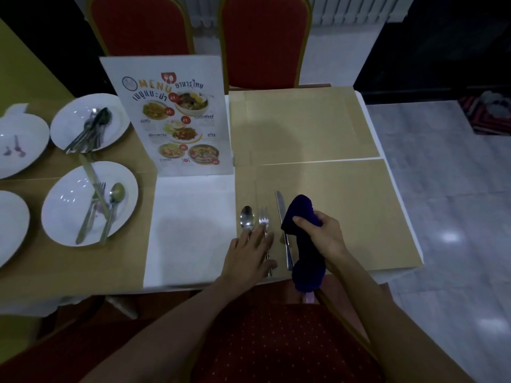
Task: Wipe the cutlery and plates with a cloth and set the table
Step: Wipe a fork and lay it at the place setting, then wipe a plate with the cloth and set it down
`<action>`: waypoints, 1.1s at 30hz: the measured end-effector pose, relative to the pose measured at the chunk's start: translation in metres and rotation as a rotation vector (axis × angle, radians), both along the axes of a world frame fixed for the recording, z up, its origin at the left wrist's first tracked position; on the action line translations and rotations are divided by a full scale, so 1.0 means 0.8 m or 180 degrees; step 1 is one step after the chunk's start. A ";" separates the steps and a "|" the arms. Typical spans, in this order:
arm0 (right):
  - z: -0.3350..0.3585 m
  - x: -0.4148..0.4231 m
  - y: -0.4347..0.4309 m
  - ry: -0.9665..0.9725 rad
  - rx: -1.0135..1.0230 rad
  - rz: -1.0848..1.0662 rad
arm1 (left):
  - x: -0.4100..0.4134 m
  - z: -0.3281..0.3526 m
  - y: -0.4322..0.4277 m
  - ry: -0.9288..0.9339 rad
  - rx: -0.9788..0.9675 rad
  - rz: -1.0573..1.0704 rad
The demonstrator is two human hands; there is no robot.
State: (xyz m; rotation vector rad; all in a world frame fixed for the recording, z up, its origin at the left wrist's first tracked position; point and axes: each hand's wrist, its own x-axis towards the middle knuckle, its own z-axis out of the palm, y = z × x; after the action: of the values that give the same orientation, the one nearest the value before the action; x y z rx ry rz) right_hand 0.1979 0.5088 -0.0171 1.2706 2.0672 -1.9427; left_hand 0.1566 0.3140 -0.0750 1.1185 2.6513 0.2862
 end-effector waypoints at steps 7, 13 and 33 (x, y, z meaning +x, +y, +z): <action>-0.001 0.009 0.024 -0.0048 0.0198 -0.0238 | -0.007 0.003 0.057 -0.0167 -0.0426 -0.0440; -0.007 0.022 0.028 -0.0121 0.0195 -0.0276 | 0.002 -0.002 0.044 -0.0134 -0.0748 -0.0459; 0.073 -0.144 -0.282 0.0282 0.1533 0.2259 | -0.127 0.065 -0.375 0.0145 0.0013 0.2422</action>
State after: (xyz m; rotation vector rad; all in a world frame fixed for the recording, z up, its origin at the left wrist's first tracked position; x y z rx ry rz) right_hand 0.0824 0.2832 0.0410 0.3523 2.6254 -1.2498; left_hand 0.0550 0.0137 -0.0227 0.0633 2.9984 0.3962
